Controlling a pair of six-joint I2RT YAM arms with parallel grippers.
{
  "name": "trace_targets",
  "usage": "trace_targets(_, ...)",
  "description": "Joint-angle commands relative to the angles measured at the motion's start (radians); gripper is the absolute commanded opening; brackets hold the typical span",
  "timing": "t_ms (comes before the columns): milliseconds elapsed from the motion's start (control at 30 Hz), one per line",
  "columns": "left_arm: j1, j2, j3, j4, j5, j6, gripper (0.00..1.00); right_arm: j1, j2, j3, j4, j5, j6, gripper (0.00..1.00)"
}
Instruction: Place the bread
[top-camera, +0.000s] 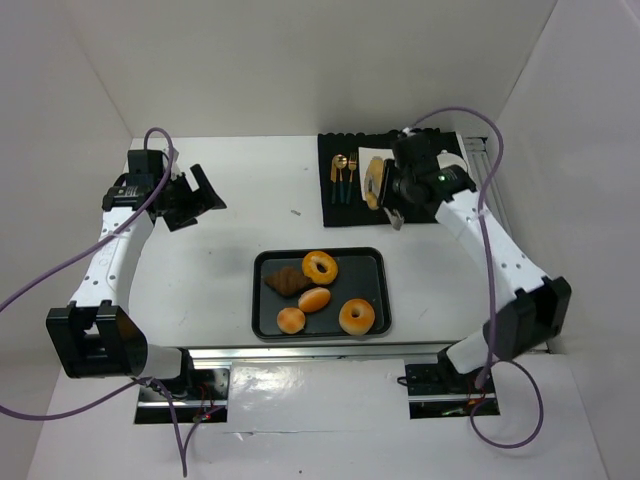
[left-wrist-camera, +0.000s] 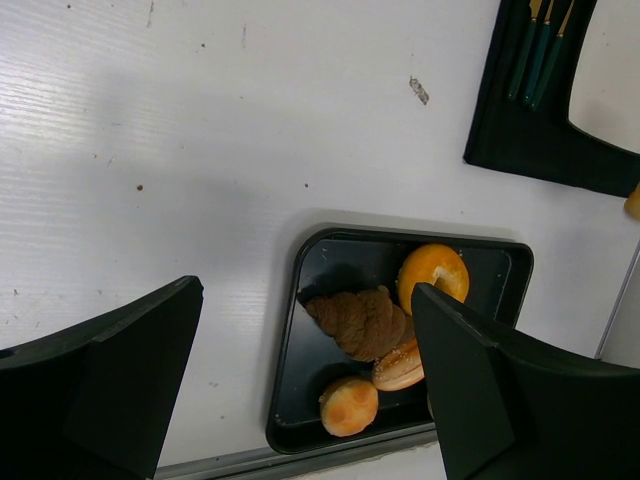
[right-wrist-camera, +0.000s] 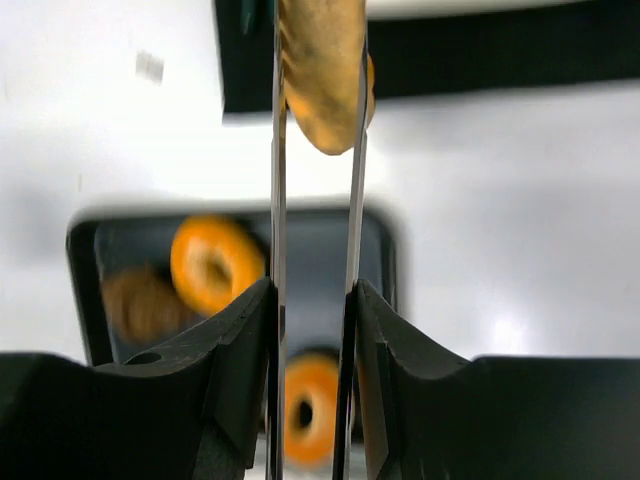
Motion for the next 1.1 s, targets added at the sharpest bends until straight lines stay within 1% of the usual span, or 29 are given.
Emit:
trace_targets(0, 0.005, -0.001, 0.004, 0.029, 0.025, 0.004, 0.99, -0.079, 0.109, 0.096, 0.233, 0.038, -0.102, 0.38)
trace_targets(33, 0.005, -0.001, 0.015, 0.029, 0.025, 0.015, 0.99, -0.118, 0.145, 0.112, 0.255, 0.038, -0.112, 0.38)
trace_targets(67, 0.005, -0.001, 0.015, 0.015, 0.025, 0.015, 0.99, -0.134, 0.213, 0.138, 0.278, 0.038, -0.128, 0.38)
trace_targets(100, 0.005, -0.001, 0.015, 0.015, 0.025, 0.015, 0.99, -0.134, 0.251, 0.154, 0.313, 0.055, -0.154, 0.38)
trace_targets(133, 0.005, -0.001, 0.015, 0.015, 0.025, 0.015, 0.99, -0.16, 0.29, 0.172, 0.322, 0.101, -0.163, 0.38)
trace_targets(167, 0.005, -0.001, 0.015, 0.015, 0.025, 0.027, 0.99, -0.171, 0.368, 0.195, 0.322, 0.113, -0.163, 0.38)
trace_targets(200, 0.005, -0.01, 0.015, 0.015, 0.036, 0.027, 0.99, -0.18, 0.401, 0.241, 0.322, 0.125, -0.174, 0.38)
trace_targets(233, 0.005, -0.011, 0.015, 0.006, 0.045, 0.027, 0.99, -0.197, 0.445, 0.251, 0.351, 0.153, -0.183, 0.38)
trace_targets(333, 0.005, -0.02, 0.015, 0.006, 0.034, 0.037, 0.99, -0.226, 0.508, 0.263, 0.379, 0.162, -0.183, 0.38)
trace_targets(500, 0.005, -0.029, 0.016, -0.014, 0.011, 0.047, 0.99, -0.226, 0.559, 0.292, 0.397, 0.184, -0.183, 0.39)
trace_targets(700, 0.005, -0.029, 0.016, -0.023, 0.02, 0.047, 0.99, -0.237, 0.568, 0.282, 0.397, 0.221, -0.183, 0.4)
trace_targets(800, 0.005, -0.029, 0.016, -0.023, 0.02, 0.047, 0.99, -0.261, 0.559, 0.268, 0.411, 0.221, -0.183, 0.42)
trace_targets(867, 0.005, -0.038, 0.016, -0.023, 0.011, 0.047, 0.99, -0.275, 0.559, 0.268, 0.411, 0.184, -0.183, 0.42)
trace_targets(933, 0.005, -0.038, 0.016, -0.023, 0.002, 0.047, 0.99, -0.284, 0.57, 0.283, 0.398, 0.175, -0.183, 0.44)
trace_targets(1067, 0.005, -0.038, 0.016, -0.033, 0.011, 0.047, 0.99, -0.284, 0.591, 0.309, 0.365, 0.175, -0.183, 0.66)
